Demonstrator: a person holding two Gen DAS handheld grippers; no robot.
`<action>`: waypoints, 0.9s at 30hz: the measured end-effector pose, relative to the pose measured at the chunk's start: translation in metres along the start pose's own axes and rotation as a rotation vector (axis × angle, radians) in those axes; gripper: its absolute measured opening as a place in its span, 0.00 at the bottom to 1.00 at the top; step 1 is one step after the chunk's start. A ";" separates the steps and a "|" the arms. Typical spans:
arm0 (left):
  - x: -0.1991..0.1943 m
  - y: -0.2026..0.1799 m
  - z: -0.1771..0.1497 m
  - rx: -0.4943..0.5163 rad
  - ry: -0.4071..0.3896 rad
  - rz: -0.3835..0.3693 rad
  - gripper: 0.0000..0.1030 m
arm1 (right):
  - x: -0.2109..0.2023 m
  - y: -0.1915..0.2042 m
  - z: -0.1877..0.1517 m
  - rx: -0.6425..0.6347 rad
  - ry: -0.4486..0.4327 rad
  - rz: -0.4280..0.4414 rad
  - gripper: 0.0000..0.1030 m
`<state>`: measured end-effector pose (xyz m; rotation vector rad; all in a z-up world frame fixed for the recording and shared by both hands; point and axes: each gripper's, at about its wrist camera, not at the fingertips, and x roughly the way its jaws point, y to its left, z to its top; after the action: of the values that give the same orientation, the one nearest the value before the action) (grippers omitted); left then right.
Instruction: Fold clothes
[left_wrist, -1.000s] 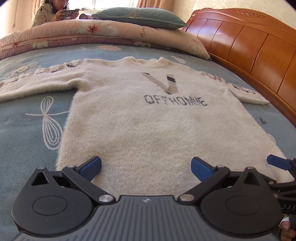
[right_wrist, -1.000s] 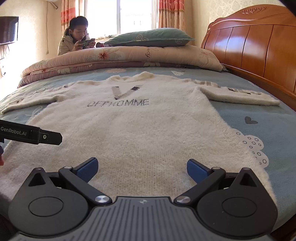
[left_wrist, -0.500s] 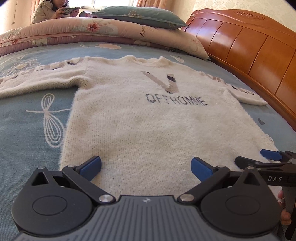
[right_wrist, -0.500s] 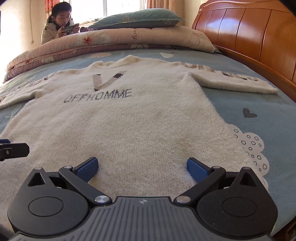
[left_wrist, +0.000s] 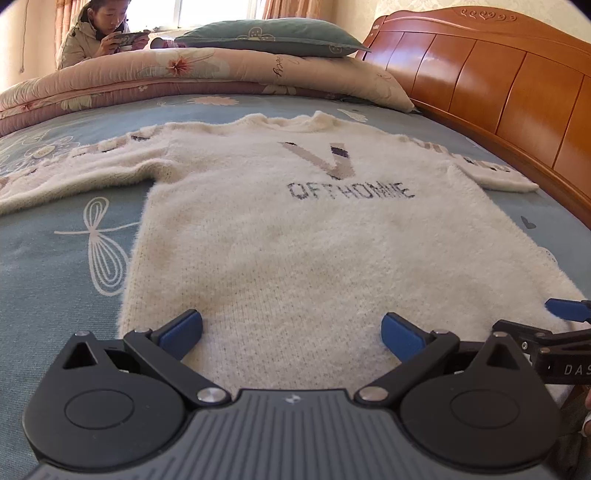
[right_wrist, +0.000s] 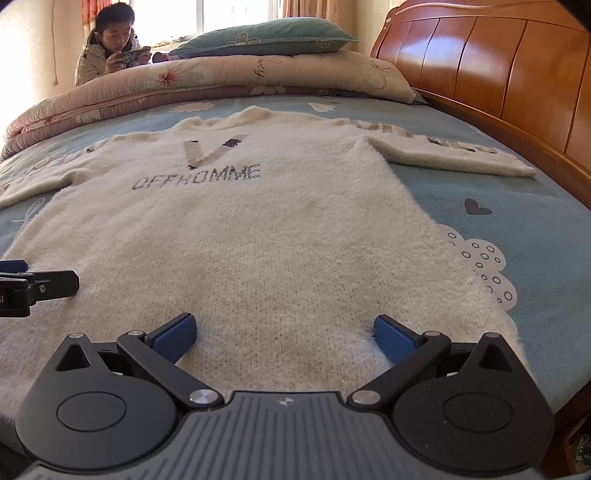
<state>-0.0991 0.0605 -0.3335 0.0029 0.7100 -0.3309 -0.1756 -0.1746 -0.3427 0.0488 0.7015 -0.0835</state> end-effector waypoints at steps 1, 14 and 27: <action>0.000 0.001 0.000 0.002 -0.002 -0.003 0.99 | -0.001 0.001 0.000 0.007 -0.002 0.001 1.00; -0.004 0.034 0.015 -0.206 -0.003 -0.126 0.99 | 0.039 0.024 0.090 -0.025 -0.067 0.128 1.00; -0.008 0.053 0.052 -0.250 -0.049 -0.137 0.99 | 0.088 0.025 0.080 -0.065 -0.007 0.225 1.00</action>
<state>-0.0558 0.1076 -0.2951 -0.2910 0.7004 -0.3697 -0.0550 -0.1605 -0.3374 0.0648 0.6876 0.1543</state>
